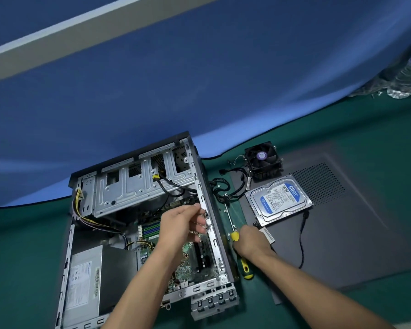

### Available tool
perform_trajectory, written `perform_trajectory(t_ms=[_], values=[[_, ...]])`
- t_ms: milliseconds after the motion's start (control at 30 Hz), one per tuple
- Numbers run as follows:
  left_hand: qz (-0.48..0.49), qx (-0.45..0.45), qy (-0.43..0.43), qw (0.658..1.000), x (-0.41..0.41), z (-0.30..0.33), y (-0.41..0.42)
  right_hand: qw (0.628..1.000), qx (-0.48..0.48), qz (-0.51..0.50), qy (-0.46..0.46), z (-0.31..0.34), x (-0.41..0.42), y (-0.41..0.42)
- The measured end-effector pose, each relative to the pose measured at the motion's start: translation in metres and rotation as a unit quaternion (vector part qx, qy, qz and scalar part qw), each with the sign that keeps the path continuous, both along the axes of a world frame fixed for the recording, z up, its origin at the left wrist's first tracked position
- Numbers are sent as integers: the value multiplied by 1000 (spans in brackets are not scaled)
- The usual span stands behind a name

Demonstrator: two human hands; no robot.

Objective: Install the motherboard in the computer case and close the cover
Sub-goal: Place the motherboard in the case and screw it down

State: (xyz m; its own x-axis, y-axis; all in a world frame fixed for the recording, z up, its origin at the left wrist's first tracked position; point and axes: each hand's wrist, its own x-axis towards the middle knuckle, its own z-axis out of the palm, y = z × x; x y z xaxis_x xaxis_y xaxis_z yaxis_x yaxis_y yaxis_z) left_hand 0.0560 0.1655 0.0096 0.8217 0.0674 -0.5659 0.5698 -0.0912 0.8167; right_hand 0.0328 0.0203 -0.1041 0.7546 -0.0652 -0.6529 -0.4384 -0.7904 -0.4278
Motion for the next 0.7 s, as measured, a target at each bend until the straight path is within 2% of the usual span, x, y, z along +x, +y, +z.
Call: perform_trajectory(t_ms=[167, 333, 467, 700], values=[[76, -19, 16, 997, 6, -7, 6, 991, 81, -45, -93, 7, -13, -17], [138, -94, 29, 986, 15, -9, 2, 963, 173, -75, -193, 34, -10, -39], [185, -143, 26, 972, 25, -5, 2, 948, 199, -11, -247, 68, 1, -48], [267, -243, 26, 932, 32, 1, 20, 944, 195, 79, -254, 113, 25, -46]])
